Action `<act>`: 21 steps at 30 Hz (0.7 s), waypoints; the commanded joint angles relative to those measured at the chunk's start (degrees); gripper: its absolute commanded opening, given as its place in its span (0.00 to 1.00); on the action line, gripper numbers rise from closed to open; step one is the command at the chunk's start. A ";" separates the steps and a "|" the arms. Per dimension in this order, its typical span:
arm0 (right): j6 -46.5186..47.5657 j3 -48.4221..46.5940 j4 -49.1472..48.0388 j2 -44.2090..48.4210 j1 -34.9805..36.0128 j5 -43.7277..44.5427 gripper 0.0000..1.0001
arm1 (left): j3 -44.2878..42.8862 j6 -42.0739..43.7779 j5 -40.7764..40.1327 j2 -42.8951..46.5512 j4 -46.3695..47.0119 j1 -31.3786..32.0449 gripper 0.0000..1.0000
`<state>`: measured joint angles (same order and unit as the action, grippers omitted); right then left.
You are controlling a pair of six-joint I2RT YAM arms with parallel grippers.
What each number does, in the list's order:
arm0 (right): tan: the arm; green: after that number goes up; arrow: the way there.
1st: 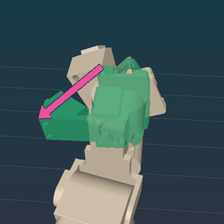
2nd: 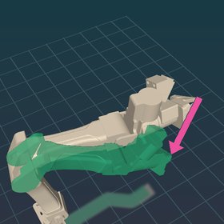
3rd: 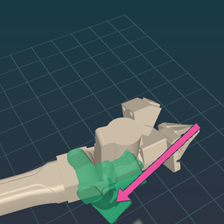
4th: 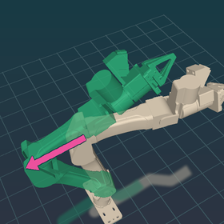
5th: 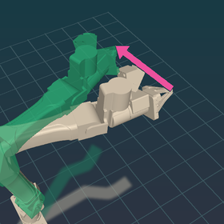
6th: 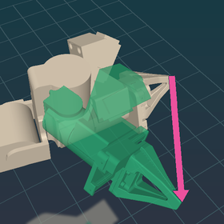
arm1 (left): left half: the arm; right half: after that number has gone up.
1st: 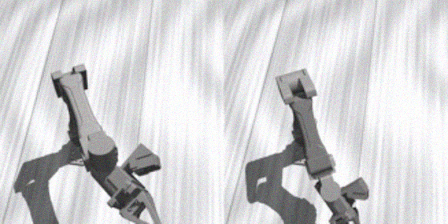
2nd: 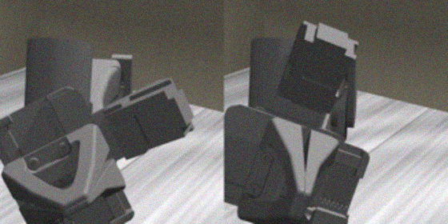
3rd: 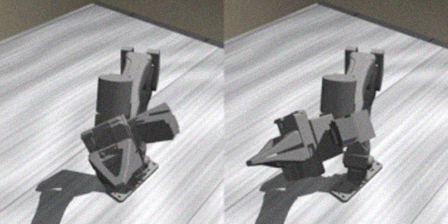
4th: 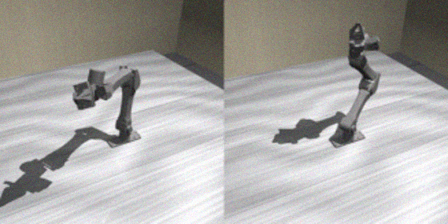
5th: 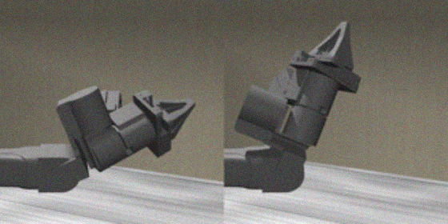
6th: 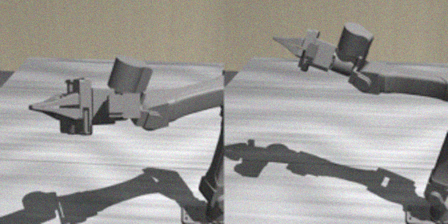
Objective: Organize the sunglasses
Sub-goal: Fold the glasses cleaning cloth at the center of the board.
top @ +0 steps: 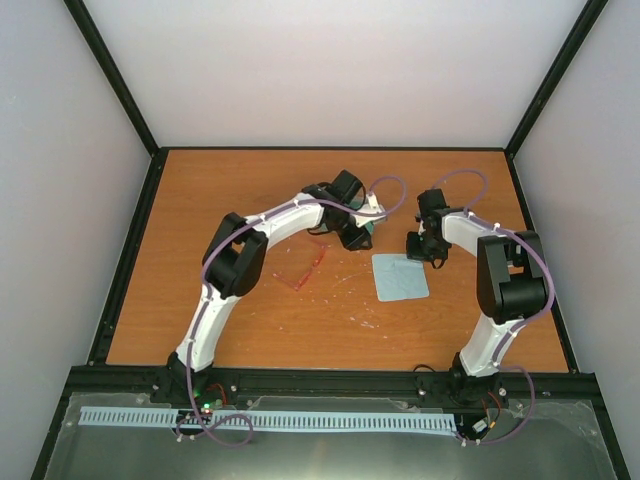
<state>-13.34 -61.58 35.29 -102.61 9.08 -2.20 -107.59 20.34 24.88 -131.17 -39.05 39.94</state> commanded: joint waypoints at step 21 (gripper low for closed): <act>-2.67 -0.58 -3.54 3.58 0.06 0.80 0.03 | -5.30 3.39 -3.41 -6.28 0.55 3.53 0.41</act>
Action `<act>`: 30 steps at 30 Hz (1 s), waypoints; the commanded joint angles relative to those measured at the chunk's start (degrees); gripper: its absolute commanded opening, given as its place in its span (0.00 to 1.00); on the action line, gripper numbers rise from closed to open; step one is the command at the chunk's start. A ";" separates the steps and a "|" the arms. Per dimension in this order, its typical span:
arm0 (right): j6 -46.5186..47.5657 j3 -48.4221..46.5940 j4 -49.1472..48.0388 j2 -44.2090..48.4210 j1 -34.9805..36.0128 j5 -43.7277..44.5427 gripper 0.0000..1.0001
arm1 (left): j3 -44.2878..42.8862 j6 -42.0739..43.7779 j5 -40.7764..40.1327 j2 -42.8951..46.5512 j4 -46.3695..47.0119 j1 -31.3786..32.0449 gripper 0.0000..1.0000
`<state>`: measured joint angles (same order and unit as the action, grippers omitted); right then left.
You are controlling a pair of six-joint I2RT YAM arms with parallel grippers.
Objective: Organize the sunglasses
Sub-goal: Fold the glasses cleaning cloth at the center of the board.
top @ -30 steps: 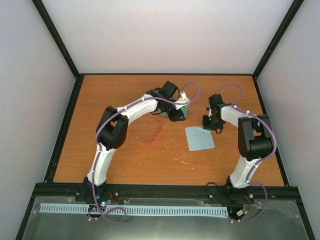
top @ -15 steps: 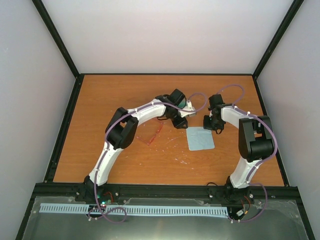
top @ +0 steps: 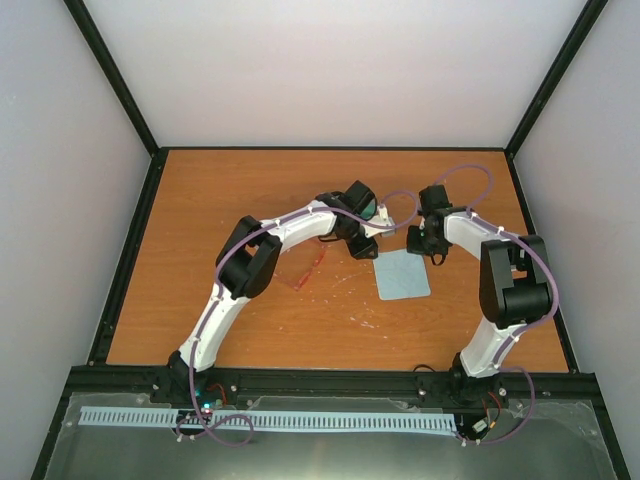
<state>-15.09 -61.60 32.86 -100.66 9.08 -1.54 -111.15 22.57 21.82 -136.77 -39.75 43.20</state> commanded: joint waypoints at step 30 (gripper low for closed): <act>-0.79 1.18 -1.89 3.24 -0.02 -0.13 0.03 | -1.79 1.40 0.06 -2.69 1.10 2.65 0.01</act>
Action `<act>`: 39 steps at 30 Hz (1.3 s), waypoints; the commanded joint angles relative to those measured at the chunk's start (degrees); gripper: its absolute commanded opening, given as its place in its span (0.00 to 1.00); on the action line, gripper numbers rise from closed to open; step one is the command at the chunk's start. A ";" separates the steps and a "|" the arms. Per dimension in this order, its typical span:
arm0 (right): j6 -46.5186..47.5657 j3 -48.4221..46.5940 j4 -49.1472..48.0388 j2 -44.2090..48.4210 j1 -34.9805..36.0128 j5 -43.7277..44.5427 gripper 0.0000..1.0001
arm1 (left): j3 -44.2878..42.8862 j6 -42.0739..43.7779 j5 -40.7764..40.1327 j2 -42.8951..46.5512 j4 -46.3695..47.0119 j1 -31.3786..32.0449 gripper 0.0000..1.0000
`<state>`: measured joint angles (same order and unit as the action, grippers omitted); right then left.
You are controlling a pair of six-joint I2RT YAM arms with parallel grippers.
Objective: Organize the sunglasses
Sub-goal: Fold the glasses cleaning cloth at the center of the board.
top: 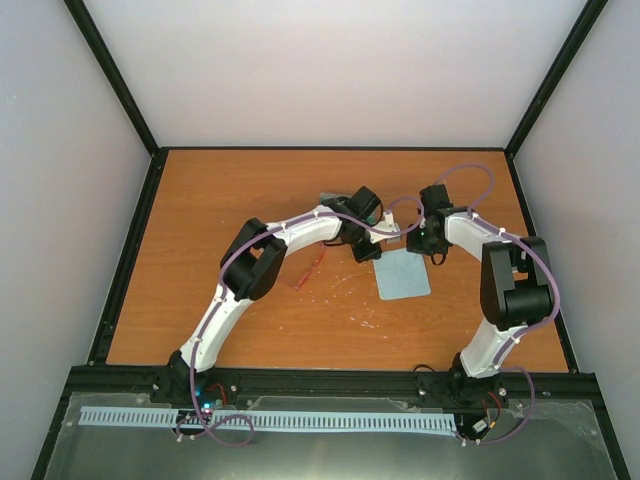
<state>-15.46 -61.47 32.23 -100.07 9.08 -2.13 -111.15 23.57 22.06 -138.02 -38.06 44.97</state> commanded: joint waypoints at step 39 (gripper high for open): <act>1.59 11.01 -11.29 9.66 -1.52 -5.00 0.03 | -6.44 4.81 -2.98 2.09 -2.08 -1.25 0.00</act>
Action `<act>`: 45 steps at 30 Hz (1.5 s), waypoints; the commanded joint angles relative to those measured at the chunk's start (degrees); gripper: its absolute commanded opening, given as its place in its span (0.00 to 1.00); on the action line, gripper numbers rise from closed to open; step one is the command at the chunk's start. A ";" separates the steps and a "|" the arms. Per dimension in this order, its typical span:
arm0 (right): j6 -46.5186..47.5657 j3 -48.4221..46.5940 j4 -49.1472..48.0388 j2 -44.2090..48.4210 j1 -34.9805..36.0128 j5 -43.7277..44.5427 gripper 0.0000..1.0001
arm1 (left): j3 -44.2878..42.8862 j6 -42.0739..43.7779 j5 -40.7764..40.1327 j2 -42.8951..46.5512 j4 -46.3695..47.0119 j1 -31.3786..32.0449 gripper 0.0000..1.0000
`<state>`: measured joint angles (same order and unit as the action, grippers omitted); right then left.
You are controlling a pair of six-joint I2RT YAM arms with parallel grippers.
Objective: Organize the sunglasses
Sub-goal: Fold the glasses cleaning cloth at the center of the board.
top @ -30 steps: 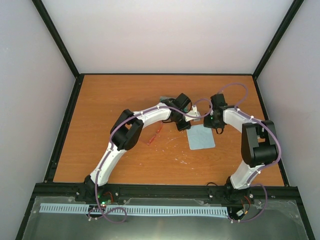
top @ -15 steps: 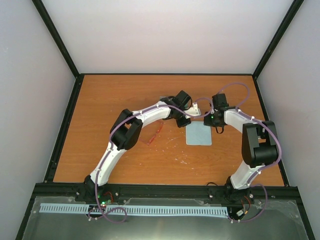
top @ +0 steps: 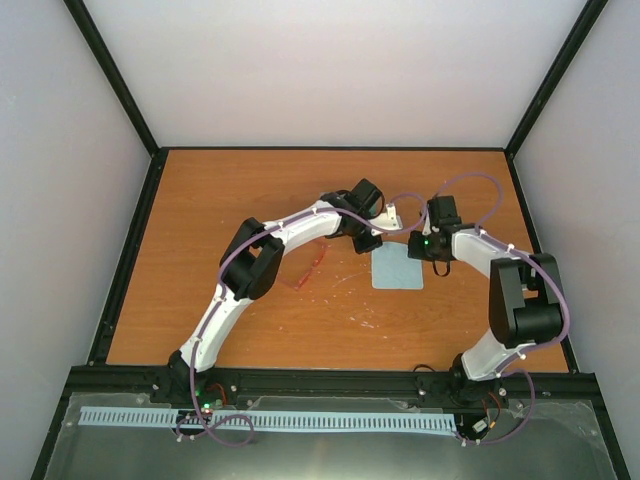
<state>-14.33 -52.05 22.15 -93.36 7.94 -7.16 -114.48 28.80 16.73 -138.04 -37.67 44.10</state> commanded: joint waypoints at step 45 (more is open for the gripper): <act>-2.50 15.64 -0.18 14.11 -0.39 0.50 0.03 | 7.92 -4.82 10.51 10.24 -5.65 3.00 0.01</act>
<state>-15.92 -37.69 22.20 -80.62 7.94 -7.20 -106.50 24.91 26.33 -130.50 -42.06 46.35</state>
